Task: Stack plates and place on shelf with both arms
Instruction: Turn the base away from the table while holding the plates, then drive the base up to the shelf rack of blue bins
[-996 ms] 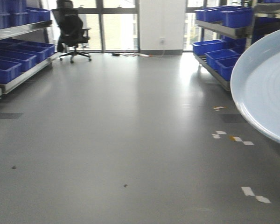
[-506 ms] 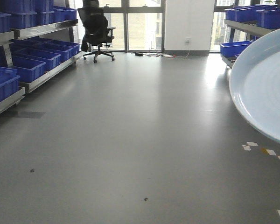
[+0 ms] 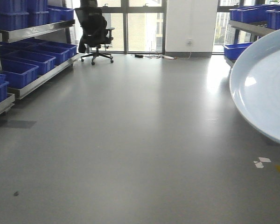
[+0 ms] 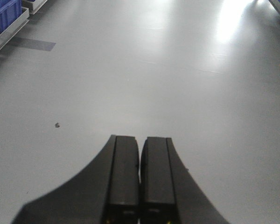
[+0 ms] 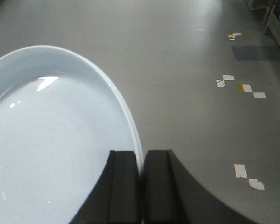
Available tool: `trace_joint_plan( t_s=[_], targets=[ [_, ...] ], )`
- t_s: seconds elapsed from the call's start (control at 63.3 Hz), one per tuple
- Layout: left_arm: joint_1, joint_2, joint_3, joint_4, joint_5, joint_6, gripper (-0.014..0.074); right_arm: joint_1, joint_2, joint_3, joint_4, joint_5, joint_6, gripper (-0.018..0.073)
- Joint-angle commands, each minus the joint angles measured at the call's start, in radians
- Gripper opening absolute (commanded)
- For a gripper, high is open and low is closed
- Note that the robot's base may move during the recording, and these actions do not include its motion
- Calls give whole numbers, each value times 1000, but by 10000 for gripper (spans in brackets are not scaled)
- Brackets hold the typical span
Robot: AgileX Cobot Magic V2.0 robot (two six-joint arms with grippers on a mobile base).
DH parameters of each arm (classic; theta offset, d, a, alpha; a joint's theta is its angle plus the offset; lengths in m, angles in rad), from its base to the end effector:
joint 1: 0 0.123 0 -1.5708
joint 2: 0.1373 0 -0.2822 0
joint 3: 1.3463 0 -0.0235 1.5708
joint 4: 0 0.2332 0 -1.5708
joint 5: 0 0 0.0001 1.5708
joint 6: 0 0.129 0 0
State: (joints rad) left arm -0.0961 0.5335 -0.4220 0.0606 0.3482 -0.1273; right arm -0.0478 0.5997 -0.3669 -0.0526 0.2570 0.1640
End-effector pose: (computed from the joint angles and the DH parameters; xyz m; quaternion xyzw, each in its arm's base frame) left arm 0.1324 -0.0101 0.2693 0.0048 0.8256 -0.0384 0.5629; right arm 0.1436 -0.0086 0.2515 0.0707 0.8311 0.0124 0.5515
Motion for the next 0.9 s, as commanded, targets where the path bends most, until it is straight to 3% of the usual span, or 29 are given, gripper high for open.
trace_joint_plan(
  t_s=[0.0, 0.885],
  targets=[
    [-1, 3, -29, -6, -78, -8, 87, -7, -3, -29, 1, -105, -3, 57],
    [-1, 3, -29, -6, -78, -8, 87, -7, -3, -29, 1, -103, -3, 57]
  ],
)
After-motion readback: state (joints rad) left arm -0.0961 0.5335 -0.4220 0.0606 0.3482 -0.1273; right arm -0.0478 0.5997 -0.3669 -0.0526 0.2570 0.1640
